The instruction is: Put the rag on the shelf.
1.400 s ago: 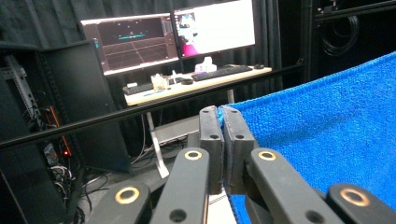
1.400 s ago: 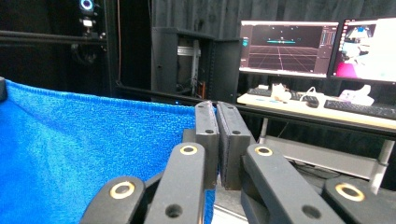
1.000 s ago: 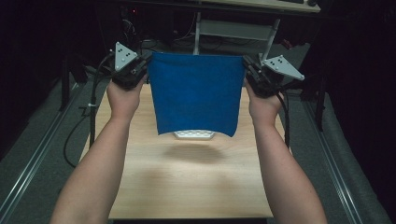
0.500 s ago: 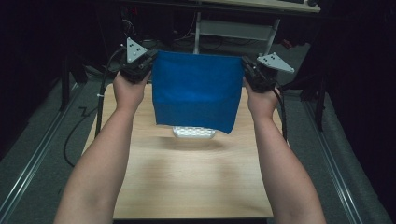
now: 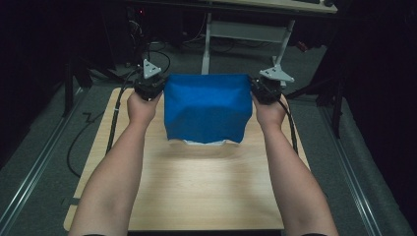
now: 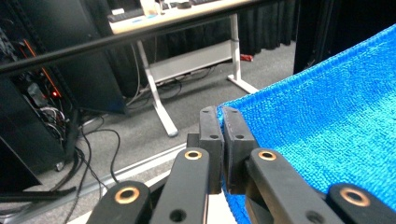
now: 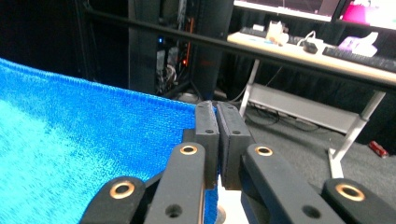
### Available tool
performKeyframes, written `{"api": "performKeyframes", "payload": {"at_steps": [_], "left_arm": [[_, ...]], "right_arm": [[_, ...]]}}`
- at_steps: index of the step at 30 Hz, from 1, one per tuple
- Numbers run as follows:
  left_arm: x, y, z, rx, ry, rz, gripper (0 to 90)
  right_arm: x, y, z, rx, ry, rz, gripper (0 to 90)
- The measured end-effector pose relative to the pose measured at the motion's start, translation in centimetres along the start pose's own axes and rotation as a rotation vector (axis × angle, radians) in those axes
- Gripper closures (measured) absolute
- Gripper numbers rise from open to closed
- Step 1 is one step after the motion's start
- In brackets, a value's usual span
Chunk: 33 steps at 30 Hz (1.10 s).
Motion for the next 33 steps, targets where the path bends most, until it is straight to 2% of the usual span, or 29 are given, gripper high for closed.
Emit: {"api": "performKeyframes", "payload": {"at_steps": [3,14,16,19,23,33], "left_arm": [[0.3,-0.8,0.3,-0.015,-0.01,-0.004,88.4],[1.1,-4.7,2.3,-0.022,-0.06,-0.056,88.4],[1.0,-5.0,2.6,-0.012,-0.057,-0.052,88.4],[0.9,-5.4,2.9,-0.027,-0.062,-0.045,88.4],[0.7,-6.2,3.2,-0.027,-0.064,-0.059,88.4],[0.6,-8.7,3.8,-0.058,-0.082,-0.099,88.4]], "right_arm": [[0.4,-1.4,0.1,-0.005,0.003,-0.025,88.6],[0.5,-5.5,0.3,0.009,0.02,-0.08,88.6],[0.4,-6.0,0.3,0.015,0.02,-0.084,88.5],[0.3,-6.7,0.4,0.029,0.02,-0.086,88.5],[0.2,-7.6,0.2,0.032,0.024,-0.098,88.5],[0.2,-9.7,-0.5,0.054,0.046,-0.125,88.5]]}}
Point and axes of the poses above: each handheld gripper's, and its own axes: x roughly forward along the jaws, y roughly out of its top, z roughly to its right, the point moved 10 cm from there along x, roughly forward along the jaws, and after that the axes turned 3 degrees about x, right-handed, at the moved point
